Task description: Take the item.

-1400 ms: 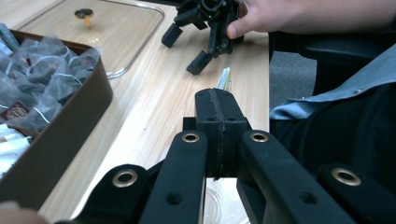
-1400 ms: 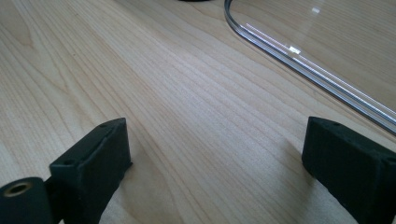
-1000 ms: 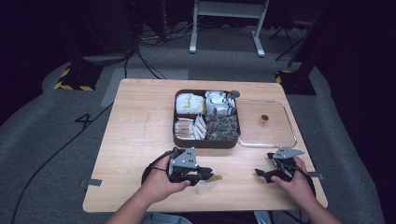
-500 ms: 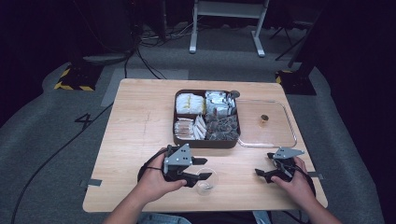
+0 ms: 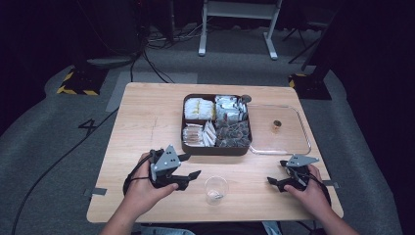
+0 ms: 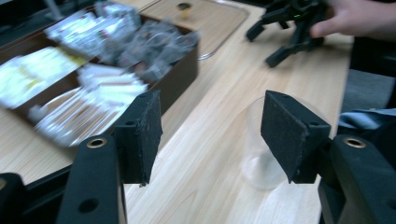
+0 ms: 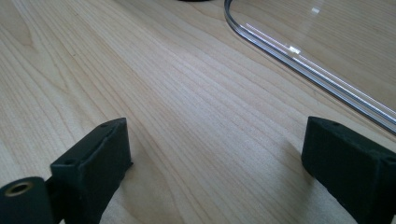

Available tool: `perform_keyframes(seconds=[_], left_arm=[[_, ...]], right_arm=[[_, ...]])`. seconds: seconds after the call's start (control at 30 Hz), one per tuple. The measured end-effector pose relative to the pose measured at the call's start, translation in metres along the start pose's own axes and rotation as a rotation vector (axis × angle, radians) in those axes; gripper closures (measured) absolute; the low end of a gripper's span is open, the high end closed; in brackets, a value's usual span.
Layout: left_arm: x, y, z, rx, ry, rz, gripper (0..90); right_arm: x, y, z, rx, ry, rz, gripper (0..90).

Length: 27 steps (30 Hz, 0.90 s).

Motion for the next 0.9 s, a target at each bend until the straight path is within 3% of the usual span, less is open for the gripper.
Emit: perform_keyframes(seconds=[0.3, 0.43, 0.6, 0.9], left_arm=[[-0.019, -0.018, 0.021, 0.115, -0.04, 0.045, 34.5], [-0.026, -0.026, 0.03, 0.135, -0.079, 0.04, 33.2], [-0.043, -0.034, 0.046, 0.206, -0.122, 0.083, 31.8], [-0.077, -0.039, 0.067, 0.252, -0.216, 0.104, 30.4]], right_arm=[[0.0, 0.0, 0.0, 0.0, 0.001, 0.0, 8.2], [0.0, 0.0, 0.0, 0.0, 0.0, 0.0, 8.2], [0.0, 0.0, 0.0, 0.0, 0.0, 0.0, 8.2], [0.0, 0.0, 0.0, 0.0, 0.0, 0.0, 8.2]])
Point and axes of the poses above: each handheld gripper's, and its own axes: y roughly forward along the jaws, x roughly out of its top, z roughly to its left, the point moved 5 cm from there along y, roughly forward along the jaws, and after that the axes turned 7 degrees about -x, right-handed, at the moved point
